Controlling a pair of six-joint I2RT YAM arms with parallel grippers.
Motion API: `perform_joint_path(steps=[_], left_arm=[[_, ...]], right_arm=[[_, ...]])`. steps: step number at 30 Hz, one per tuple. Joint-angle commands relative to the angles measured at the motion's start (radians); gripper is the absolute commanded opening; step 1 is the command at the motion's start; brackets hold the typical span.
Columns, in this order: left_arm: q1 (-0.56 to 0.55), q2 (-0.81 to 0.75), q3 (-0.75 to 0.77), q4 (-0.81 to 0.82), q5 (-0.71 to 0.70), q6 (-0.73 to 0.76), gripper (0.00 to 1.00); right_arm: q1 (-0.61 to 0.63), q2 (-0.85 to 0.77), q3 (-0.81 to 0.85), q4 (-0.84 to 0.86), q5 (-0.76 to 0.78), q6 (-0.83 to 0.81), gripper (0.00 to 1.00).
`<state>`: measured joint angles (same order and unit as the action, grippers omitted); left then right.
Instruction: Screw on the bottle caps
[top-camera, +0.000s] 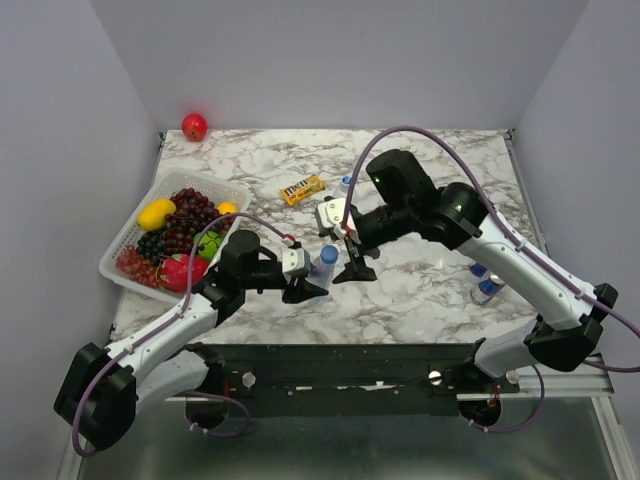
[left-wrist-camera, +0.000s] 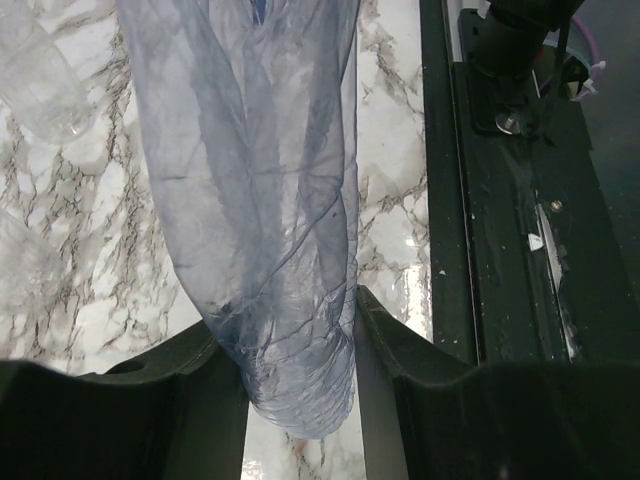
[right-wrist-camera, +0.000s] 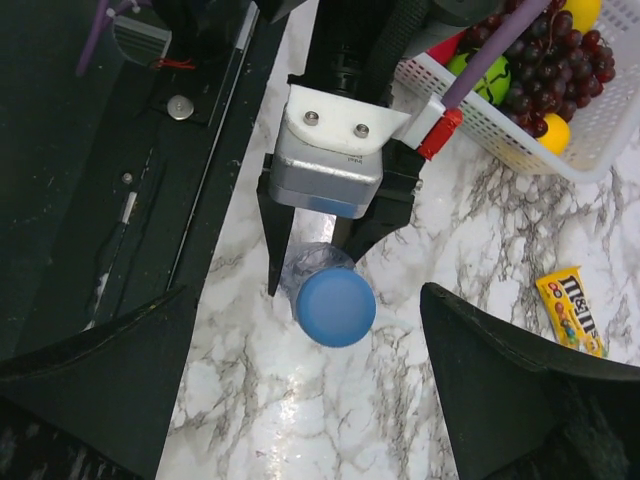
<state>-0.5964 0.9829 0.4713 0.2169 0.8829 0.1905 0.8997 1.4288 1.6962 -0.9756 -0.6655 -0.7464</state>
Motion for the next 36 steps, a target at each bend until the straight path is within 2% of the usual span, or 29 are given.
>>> perform_joint_path(steps=[1, 13, 22, 28, 36], left_arm=[[0.007, 0.008, 0.044, -0.028, 0.059, 0.004, 0.00], [0.070, 0.020, 0.030, 0.157, 0.030, -0.221, 0.00], [0.087, 0.014, 0.024, 0.127, 0.042, -0.168, 0.00], [0.080, 0.026, 0.044, 0.035, 0.085, -0.088, 0.00], [0.078, 0.019, 0.067, 0.032, 0.070, -0.100, 0.00]], right_arm=[[-0.001, 0.027, 0.023, 0.031, -0.085, -0.054, 1.00], [-0.001, 0.041, 0.066, -0.034, -0.034, -0.038, 0.99], [-0.002, 0.024, 0.043, 0.020, -0.002, 0.016, 0.99], [-0.002, 0.056, 0.085, 0.058, -0.029, 0.036, 1.00], [-0.002, 0.081, 0.085, 0.043, -0.028, 0.027, 1.00]])
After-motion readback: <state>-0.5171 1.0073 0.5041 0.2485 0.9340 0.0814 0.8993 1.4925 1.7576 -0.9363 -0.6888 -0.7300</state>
